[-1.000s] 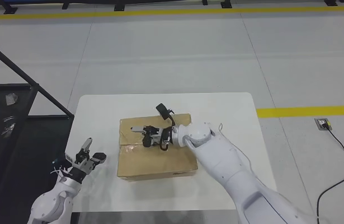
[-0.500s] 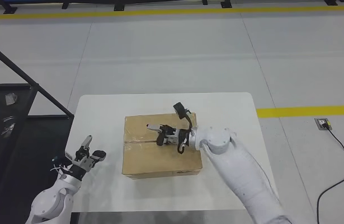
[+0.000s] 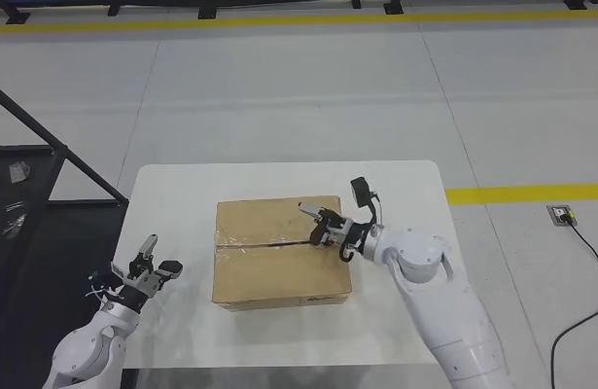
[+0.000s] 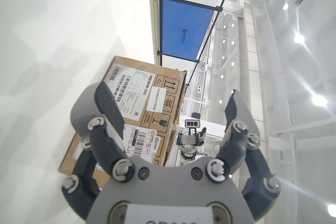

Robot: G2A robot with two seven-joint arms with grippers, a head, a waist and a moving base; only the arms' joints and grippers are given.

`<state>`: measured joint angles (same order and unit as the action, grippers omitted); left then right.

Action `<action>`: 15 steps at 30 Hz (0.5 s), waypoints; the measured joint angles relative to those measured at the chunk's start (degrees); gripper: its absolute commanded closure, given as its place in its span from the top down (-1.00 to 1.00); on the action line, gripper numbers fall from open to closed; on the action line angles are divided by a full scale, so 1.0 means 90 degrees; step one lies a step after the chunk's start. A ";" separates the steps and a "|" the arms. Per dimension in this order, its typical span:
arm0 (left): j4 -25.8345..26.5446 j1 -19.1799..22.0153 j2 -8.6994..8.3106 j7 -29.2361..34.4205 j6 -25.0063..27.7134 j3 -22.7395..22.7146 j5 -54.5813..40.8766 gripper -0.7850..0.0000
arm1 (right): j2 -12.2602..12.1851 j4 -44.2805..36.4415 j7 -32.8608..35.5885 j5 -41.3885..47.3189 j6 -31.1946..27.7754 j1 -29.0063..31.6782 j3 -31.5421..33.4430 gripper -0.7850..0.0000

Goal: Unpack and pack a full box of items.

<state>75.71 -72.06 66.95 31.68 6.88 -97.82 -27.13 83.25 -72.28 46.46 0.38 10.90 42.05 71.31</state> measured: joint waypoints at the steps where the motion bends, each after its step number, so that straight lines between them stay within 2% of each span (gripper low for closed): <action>1: -0.0002 0.0003 -0.0001 -0.0004 0.0005 0.0000 -0.0008 1.00 | -0.0012 -0.0019 -0.0050 0.0057 -0.0045 0.0028 0.0057 1.00; 9: -0.0009 0.0003 -0.0013 -0.0008 0.0020 0.0012 -0.0028 1.00 | -0.0071 -0.0001 -0.0613 0.0302 -0.0278 0.0152 0.0369 1.00; 15: -0.0021 -0.0009 -0.0022 -0.0018 0.0028 0.0001 -0.0062 1.00 | -0.0034 0.0227 -0.0745 0.0416 -0.0503 0.0042 0.0136 1.00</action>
<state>75.52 -72.14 66.75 31.52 7.14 -97.82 -27.69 82.94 -70.24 39.75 4.13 6.37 42.43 72.54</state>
